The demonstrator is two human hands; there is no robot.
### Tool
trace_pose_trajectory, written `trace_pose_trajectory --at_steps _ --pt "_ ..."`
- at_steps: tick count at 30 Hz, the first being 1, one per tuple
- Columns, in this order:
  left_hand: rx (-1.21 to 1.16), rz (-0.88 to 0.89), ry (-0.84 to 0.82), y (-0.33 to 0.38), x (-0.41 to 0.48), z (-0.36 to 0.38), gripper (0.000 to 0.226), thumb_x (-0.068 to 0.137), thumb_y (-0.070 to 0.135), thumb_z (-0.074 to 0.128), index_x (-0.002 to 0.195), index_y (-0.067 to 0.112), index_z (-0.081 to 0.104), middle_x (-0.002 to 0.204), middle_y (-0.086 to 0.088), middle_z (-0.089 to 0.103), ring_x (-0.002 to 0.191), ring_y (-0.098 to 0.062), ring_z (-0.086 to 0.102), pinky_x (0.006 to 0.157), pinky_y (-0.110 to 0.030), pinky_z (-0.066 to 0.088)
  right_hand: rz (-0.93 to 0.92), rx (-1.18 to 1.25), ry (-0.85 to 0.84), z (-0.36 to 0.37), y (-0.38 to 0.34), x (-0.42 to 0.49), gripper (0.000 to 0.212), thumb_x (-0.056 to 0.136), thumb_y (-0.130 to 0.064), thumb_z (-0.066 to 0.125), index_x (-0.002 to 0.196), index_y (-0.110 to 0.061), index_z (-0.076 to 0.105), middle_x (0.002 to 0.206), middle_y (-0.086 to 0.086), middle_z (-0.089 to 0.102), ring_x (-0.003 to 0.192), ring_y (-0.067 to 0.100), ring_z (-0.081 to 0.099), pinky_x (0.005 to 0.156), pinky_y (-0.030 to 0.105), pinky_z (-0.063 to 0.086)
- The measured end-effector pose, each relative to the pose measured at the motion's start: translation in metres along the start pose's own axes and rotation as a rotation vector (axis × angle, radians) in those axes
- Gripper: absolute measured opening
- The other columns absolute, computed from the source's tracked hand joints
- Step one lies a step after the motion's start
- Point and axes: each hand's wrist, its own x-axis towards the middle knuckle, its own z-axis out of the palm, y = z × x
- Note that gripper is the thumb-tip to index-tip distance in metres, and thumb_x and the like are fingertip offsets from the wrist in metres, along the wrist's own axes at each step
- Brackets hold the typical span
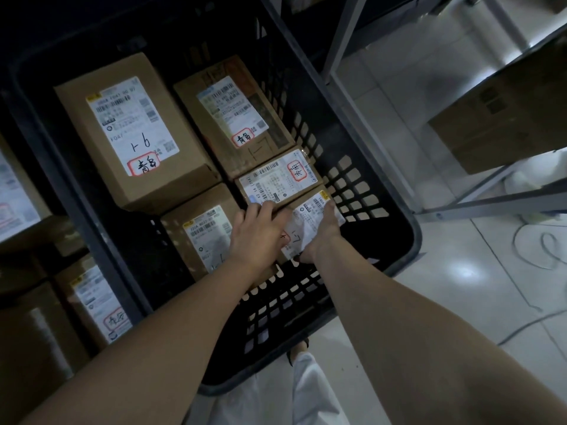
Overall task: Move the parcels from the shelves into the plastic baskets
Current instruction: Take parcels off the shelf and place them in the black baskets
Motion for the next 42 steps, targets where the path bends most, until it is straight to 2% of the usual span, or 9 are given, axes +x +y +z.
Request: trace_pose_trajectory --at_steps 4,6,8,13,16,23,29,38,42 --pt "0.027 -0.015 -0.062 0.0 0.001 -0.004 0.063 0.091 0.035 0.055 0.146 0.029 0.026 0.141 -0.002 0.034 0.125 -0.027 0.034 0.097 -0.039 0.028 -0.134 -0.149 0.14 0.004 0.001 -0.01 0.047 0.096 -0.045 0.049 0.131 -0.013 0.052 0.127 0.009 0.061 0.112 0.029 0.061 0.07 0.034 0.051" --pt "0.068 -0.016 -0.092 0.001 0.0 -0.007 0.069 0.088 0.027 0.06 0.147 0.028 0.023 0.141 -0.003 0.035 0.124 -0.028 0.034 0.094 -0.038 0.028 -0.259 -0.346 0.216 0.003 0.003 -0.012 0.05 0.099 -0.03 0.045 0.144 -0.01 0.036 0.145 0.01 0.044 0.13 0.03 0.047 0.096 0.036 0.046" --pt "0.118 -0.005 -0.126 0.001 -0.004 -0.012 0.07 0.087 0.023 0.061 0.147 0.029 0.024 0.14 -0.004 0.037 0.124 -0.029 0.034 0.092 -0.038 0.028 -0.359 -0.518 0.242 0.002 0.005 -0.02 0.06 0.099 -0.025 0.043 0.151 -0.006 0.02 0.156 0.016 0.023 0.142 0.033 0.027 0.115 0.043 0.027" --pt "0.155 -0.041 -0.137 0.001 -0.022 -0.038 0.049 0.09 0.026 0.054 0.138 0.029 0.041 0.131 -0.004 0.046 0.12 -0.026 0.038 0.088 -0.038 0.027 -0.691 -1.18 0.334 0.003 0.009 -0.066 0.056 0.095 -0.018 0.047 0.147 -0.014 0.027 0.156 0.016 0.012 0.142 0.036 0.015 0.114 0.046 0.02" --pt "0.177 -0.073 -0.102 -0.001 -0.044 -0.067 0.045 0.091 0.023 0.05 0.135 0.027 0.044 0.132 -0.003 0.048 0.12 -0.026 0.038 0.091 -0.039 0.028 -0.75 -1.486 0.199 0.002 0.013 -0.098 0.049 0.095 -0.022 0.045 0.143 -0.02 0.035 0.149 0.016 0.025 0.137 0.037 0.025 0.106 0.049 0.029" --pt "0.131 -0.27 0.063 -0.015 -0.133 -0.155 0.036 0.096 0.032 0.044 0.131 0.023 0.048 0.127 -0.004 0.053 0.118 -0.025 0.045 0.088 -0.035 0.033 -1.114 -1.792 -0.036 0.013 0.027 -0.179 0.039 0.094 -0.019 0.048 0.132 -0.013 0.049 0.132 0.015 0.05 0.116 0.035 0.052 0.094 0.044 0.048" --pt "0.182 -0.558 0.275 0.001 -0.27 -0.221 0.027 0.094 0.032 0.045 0.117 0.021 0.054 0.119 -0.006 0.06 0.113 -0.028 0.053 0.087 -0.037 0.04 -1.55 -1.991 -0.276 0.017 0.086 -0.289 0.038 0.095 -0.024 0.046 0.132 -0.017 0.05 0.126 0.014 0.053 0.116 0.037 0.05 0.09 0.041 0.048" --pt "0.345 -0.961 0.643 0.019 -0.56 -0.305 0.02 0.093 0.032 0.043 0.104 0.021 0.056 0.112 -0.003 0.064 0.108 -0.026 0.058 0.083 -0.037 0.042 -2.291 -1.734 -1.012 -0.009 0.29 -0.502 0.032 0.096 -0.036 0.047 0.118 -0.016 0.058 0.113 0.008 0.06 0.11 0.032 0.051 0.084 0.041 0.047" --pt "0.468 -1.156 0.752 0.049 -0.721 -0.314 0.018 0.093 0.033 0.041 0.1 0.022 0.055 0.105 0.0 0.065 0.102 -0.026 0.058 0.077 -0.036 0.04 -2.378 -1.46 -1.495 -0.058 0.409 -0.591 0.028 0.096 -0.036 0.048 0.114 -0.018 0.06 0.105 0.002 0.061 0.102 0.027 0.054 0.079 0.039 0.049"
